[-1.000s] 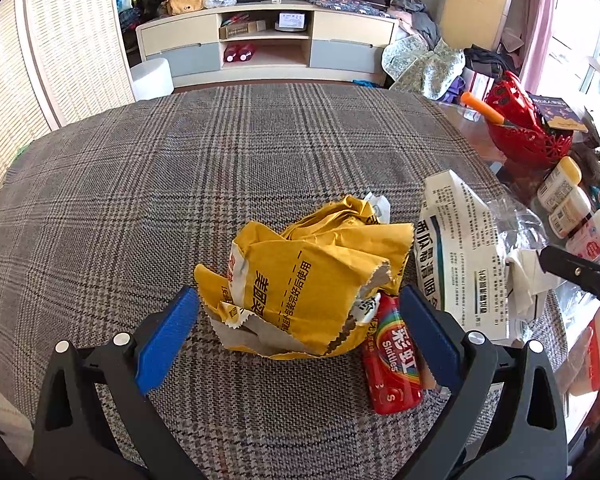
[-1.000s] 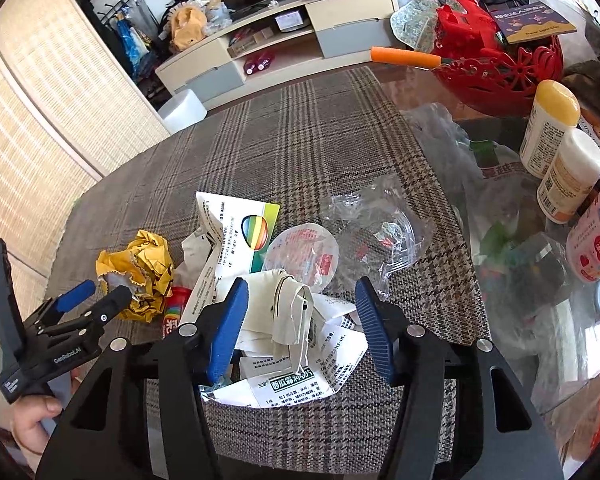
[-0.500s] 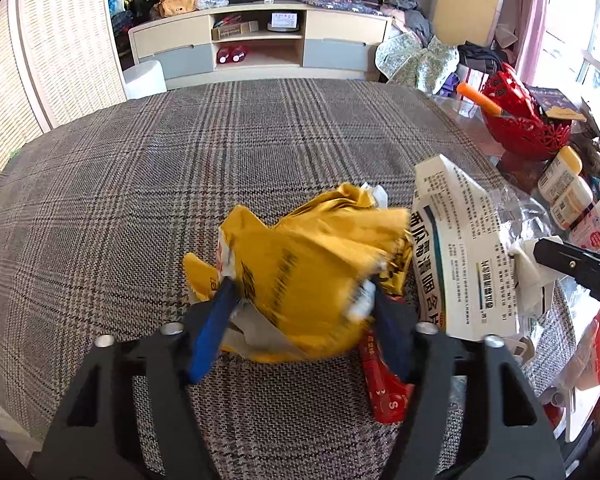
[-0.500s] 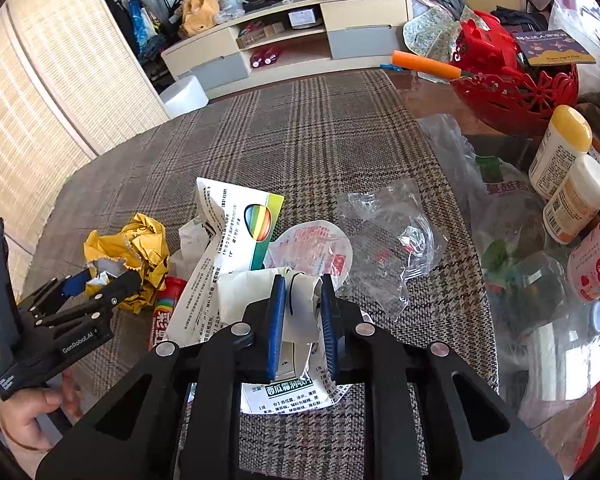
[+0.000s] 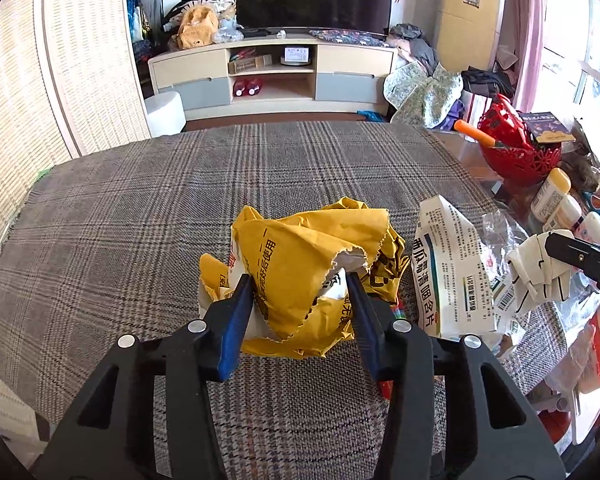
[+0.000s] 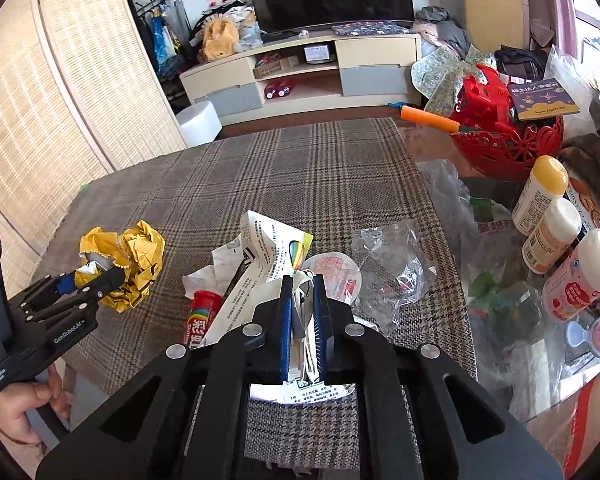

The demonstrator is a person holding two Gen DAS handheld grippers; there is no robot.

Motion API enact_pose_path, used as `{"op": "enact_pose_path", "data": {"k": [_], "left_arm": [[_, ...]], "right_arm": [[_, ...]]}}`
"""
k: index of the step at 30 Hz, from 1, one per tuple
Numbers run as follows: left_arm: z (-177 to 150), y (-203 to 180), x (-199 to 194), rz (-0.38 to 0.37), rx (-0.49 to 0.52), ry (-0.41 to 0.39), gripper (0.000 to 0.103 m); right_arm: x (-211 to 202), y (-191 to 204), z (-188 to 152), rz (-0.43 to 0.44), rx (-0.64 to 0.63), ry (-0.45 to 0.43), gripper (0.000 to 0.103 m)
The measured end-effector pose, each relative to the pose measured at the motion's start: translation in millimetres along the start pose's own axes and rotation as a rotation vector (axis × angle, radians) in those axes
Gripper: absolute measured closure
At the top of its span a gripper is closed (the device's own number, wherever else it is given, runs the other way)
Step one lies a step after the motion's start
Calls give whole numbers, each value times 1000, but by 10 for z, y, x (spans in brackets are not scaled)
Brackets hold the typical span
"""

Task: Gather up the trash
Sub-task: 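Grasp the yellow chip bag with the left tool while the right tool grasps white paper, then carry both held items down to the black bin and open both tools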

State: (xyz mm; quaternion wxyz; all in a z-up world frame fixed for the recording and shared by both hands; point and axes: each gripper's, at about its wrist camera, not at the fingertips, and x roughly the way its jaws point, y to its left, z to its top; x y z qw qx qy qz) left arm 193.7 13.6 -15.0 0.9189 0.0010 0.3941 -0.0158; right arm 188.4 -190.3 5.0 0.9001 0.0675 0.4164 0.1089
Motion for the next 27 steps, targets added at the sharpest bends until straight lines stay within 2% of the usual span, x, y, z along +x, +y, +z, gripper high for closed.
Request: {"op": "enact_pose_path", "data": {"k": [6, 10, 14, 19, 27], "left_arm": [[-60, -72, -311, 9, 42, -21, 59], [-207, -65, -570, -49, -11, -17, 59], [-479, -186, -756, -52, 4, -13, 59], [-937, -333, -936, -65, 23, 20, 58], [-1539, -475, -1004, -90, 21, 83, 58]], "right_arm": [[-267, 99, -75, -5, -32, -17, 92], [-439, 152, -206, -38, -48, -23, 92], [-591, 150, -487, -11, -27, -1, 92], [-773, 192, -919, -18, -58, 23, 92], [-725, 153, -1635, 9, -41, 121, 92]]}}
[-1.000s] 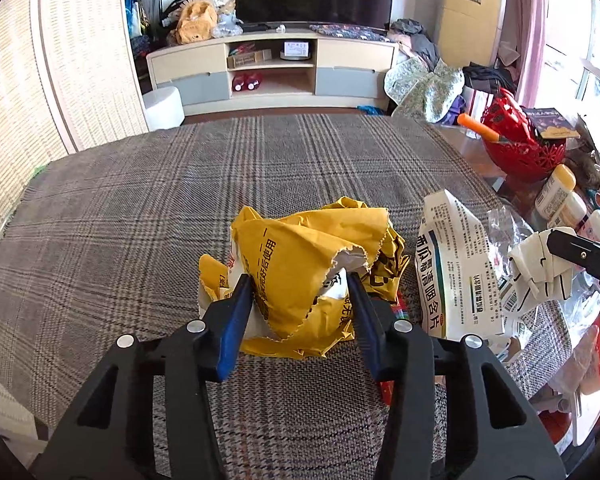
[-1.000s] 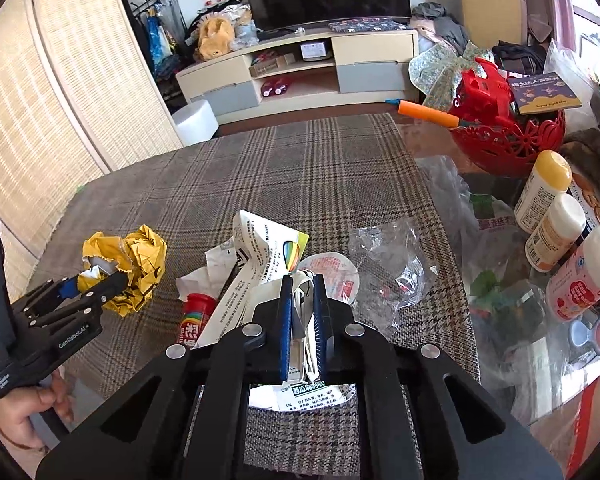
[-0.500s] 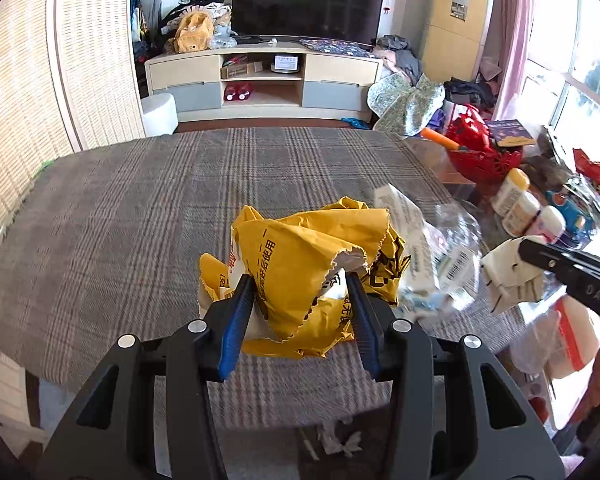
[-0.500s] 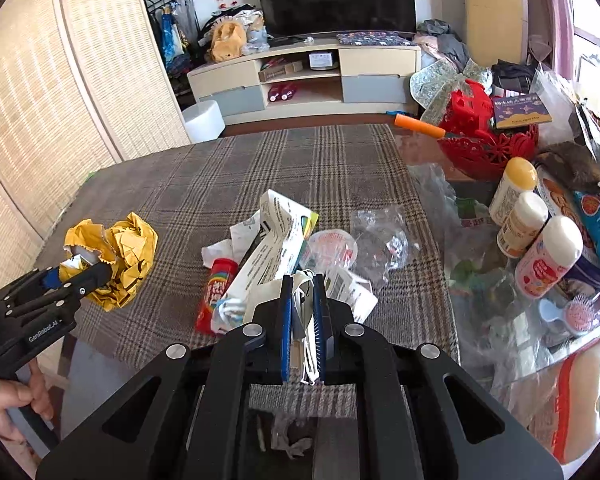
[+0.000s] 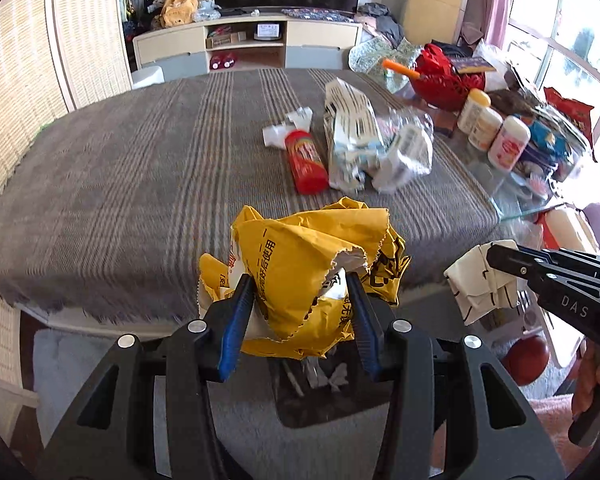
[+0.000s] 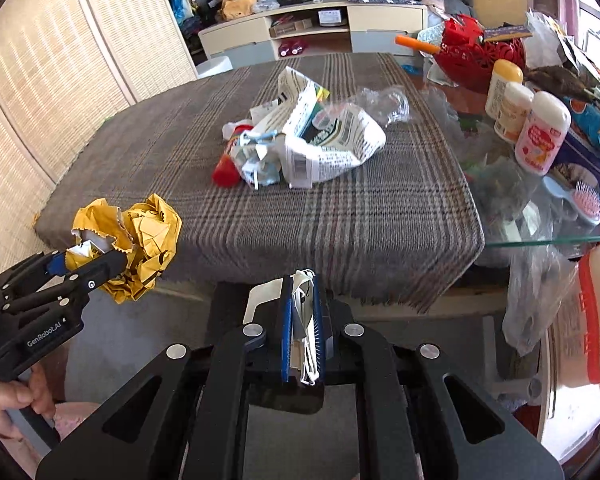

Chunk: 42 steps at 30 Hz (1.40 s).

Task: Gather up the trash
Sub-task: 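Carry both held items down to the black bin and open both tools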

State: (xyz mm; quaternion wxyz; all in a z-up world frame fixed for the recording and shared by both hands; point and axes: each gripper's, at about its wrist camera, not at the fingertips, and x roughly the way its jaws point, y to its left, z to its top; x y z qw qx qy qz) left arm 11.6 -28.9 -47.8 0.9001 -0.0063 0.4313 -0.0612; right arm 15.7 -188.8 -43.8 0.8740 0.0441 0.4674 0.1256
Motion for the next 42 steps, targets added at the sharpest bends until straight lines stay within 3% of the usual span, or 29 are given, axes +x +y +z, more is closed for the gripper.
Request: {"op": "enact_pose_path", "data": {"k": [9, 17, 24, 35, 38, 40, 42], "left_arm": [[-608, -115, 397, -33, -3, 95, 58], [-893, -184, 917, -25, -11, 217, 58], [-978, -164, 1180, -22, -19, 305, 57], [-889, -57, 1159, -50, -59, 302, 53], [-879, 2, 1111, -47, -71, 298, 38], [-873, 31, 1056, -25, -60, 291, 32], [-876, 43, 1015, -5, -46, 281, 27]], "right_arm": [[302, -19, -341, 29, 31, 62, 92], [763, 46, -500, 28, 8, 131, 92], [1036, 50, -553, 52, 35, 175, 92], [1051, 84, -498, 63, 39, 178, 88], [1052, 67, -494, 65, 39, 177, 78], [1036, 42, -483, 61, 42, 162, 42], [979, 7, -463, 54, 51, 136, 40]]}}
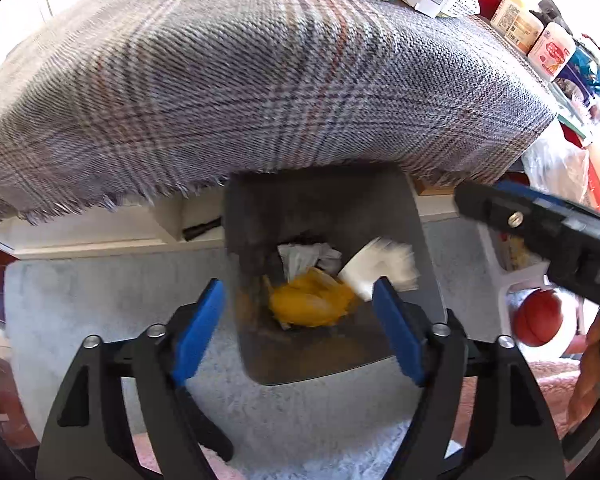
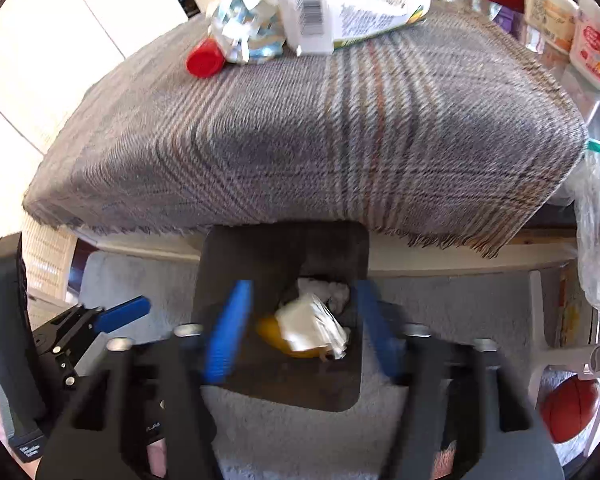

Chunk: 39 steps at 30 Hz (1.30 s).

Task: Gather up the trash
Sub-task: 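Carry both held items down to the black bin and open both tools, then raise both open tools back over the table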

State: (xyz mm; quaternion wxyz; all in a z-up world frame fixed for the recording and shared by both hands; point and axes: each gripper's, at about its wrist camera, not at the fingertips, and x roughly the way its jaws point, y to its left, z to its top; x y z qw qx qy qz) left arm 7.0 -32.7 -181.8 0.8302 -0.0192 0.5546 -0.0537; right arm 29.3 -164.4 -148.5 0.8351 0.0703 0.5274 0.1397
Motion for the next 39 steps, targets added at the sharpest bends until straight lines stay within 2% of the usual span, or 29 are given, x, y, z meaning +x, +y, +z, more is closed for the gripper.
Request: {"op": "enact_pose_path", "data": {"k": [2, 4, 6, 7, 10, 15, 20, 25, 33, 39], "left_arm": [[-9, 23, -54, 10, 6, -8, 21], [-2, 48, -81, 20, 2, -14, 9], [15, 72, -107, 31, -3, -17, 8], [5, 66, -108, 29, -3, -13, 8], [21, 25, -150, 21, 1, -16, 8], [205, -24, -317, 9, 34, -32, 8], [625, 98, -672, 60, 34, -117, 8], [1014, 199, -860, 127, 32, -185, 8], [1463, 257, -864, 126, -2, -218, 8], [1663, 251, -771, 130, -1, -221, 8]], "right_arm": [[-39, -30, 15, -5, 4, -7, 37], [-80, -67, 26, -23, 9, -23, 19], [-128, -77, 31, -48, 4, -39, 8], [-145, -81, 37, -57, -1, -42, 5], [-195, -98, 70, -59, -5, -44, 5], [-445, -180, 283, 11, 55, -96, 5], [-796, -232, 594, -14, 55, -175, 5], [-1022, -226, 887, -68, 36, -252, 5], [-949, -315, 1258, -90, 92, -267, 5], [-733, -404, 1440, -106, 129, -232, 5]]}}
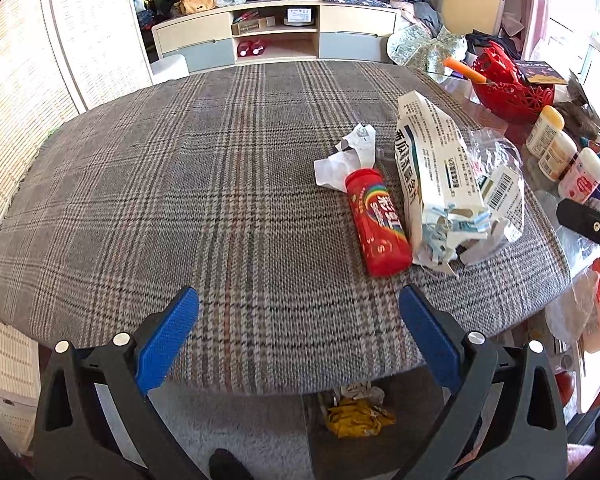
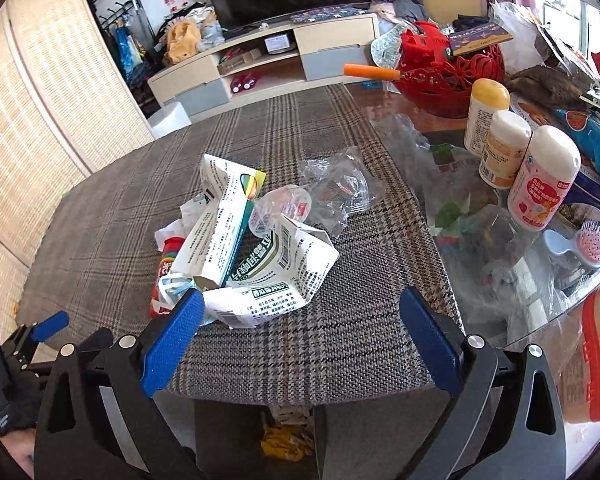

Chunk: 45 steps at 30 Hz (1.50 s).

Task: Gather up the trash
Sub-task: 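Raise both open tools back over the table, then grasp the red Skittles tube with the left tool while the right tool grasps white paper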

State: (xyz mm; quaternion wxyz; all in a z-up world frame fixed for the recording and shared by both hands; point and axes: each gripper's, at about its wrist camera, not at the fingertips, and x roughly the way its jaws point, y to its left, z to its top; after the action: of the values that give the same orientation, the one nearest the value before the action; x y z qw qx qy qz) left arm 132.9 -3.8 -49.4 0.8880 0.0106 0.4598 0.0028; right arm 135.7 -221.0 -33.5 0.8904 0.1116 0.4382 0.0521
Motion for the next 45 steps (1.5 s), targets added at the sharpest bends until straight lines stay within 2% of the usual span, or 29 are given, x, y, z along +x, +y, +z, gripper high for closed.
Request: {"op": "enact_pose_path", "data": {"k": [5, 10, 16, 22, 23, 25, 29, 34, 38, 41, 43, 44, 45], "left_arm": [[162, 13, 146, 3, -18, 2, 8], [317, -15, 304, -4, -31, 7, 8], [407, -131, 504, -6, 5, 29, 8], [487, -188, 688, -2, 4, 45, 8], [498, -197, 703, -6, 3, 44, 8], [520, -222, 731, -11, 4, 44, 8], [541, -299, 810, -49, -1, 68, 8], [529, -387, 845, -55, 25, 69, 9], [487, -436, 900, -75, 32, 89, 15], [424, -467, 951, -77, 48, 108, 24], [388, -485, 926, -53, 78, 87, 31], [378, -479, 906, -59, 81, 85, 40], [373, -477, 887, -59, 83, 83, 53]], "right_arm": [[206, -83, 31, 17, 61, 49, 6], [375, -121, 106, 62, 94, 91, 34], [565, -131, 131, 49, 93, 140, 36], [806, -194, 71, 128, 172, 204, 39], [822, -183, 67, 131, 175, 203, 40], [818, -122, 73, 125, 146, 195, 49], [818, -31, 88, 113, 112, 191, 53], [753, -62, 124, 98, 83, 160, 67], [665, -128, 169, 64, 50, 128, 68], [628, -172, 158, 59, 41, 126, 69], [603, -183, 149, 57, 34, 123, 69], [583, -187, 143, 55, 29, 121, 69], [567, -188, 136, 53, 24, 119, 69]]}}
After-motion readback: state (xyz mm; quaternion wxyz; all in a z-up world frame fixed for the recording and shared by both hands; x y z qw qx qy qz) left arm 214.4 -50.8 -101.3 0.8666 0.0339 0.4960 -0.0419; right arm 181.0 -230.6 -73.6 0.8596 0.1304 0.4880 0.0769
